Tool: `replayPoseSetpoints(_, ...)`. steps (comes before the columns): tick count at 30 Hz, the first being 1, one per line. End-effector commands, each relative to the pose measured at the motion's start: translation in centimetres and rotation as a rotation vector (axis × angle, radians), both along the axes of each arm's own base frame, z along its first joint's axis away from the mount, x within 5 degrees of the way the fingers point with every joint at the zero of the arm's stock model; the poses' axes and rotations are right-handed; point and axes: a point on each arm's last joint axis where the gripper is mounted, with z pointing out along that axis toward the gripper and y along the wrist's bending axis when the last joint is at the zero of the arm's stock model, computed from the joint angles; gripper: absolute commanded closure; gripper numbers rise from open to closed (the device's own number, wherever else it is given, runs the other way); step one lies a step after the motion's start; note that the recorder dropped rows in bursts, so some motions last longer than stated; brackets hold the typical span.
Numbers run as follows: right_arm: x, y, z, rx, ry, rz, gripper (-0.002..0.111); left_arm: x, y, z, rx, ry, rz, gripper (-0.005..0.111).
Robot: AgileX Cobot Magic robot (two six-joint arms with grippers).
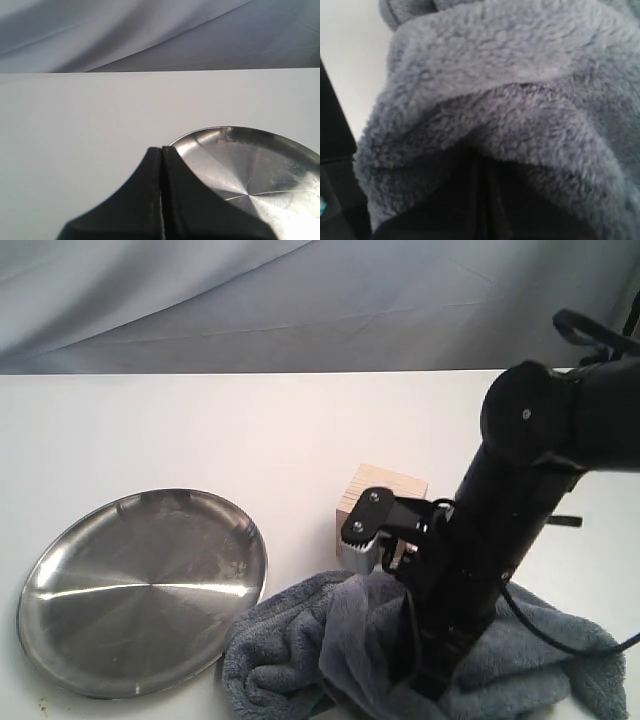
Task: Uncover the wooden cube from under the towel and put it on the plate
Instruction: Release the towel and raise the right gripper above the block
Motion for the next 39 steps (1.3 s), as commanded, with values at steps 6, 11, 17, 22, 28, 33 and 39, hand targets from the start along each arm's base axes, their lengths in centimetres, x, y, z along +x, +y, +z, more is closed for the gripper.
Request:
replayPoseSetpoints(6,-5.8,3.5,-1.6,-0.006,0.18,0.219,0.106,0.0,0.0,0.0,-0.007,-0.01,-0.003,0.107)
replayPoseSetpoints(11,-7.2,4.2,-1.5,-0.032,0.166,0.301,0.106,0.0,0.0,0.0,-0.003,-0.01,-0.003,0.107)
replayPoseSetpoints(17,-6.4,3.6,0.2,-0.107,0.061,0.261,0.106,0.0,0.0,0.0,-0.003,-0.01,-0.003,0.107)
replayPoseSetpoints(22,-6.1,3.9,4.1,-0.014,-0.061,0.248,0.106,0.0,0.0,0.0,-0.003,-0.01,-0.003,0.107)
replayPoseSetpoints(28,-5.6,3.7,8.8,0.103,-0.277,0.236,0.106,0.0,0.0,0.0,-0.006,-0.01,-0.003,0.107)
replayPoseSetpoints(33,-4.1,3.5,10.4,0.138,-0.544,0.215,0.106,0.0,0.0,0.0,-0.006,-0.01,-0.003,0.107)
replayPoseSetpoints(39,-0.3,3.4,11.6,0.247,-0.763,-0.072,0.106,0.0,0.0,0.0,-0.003,-0.01,-0.003,0.107)
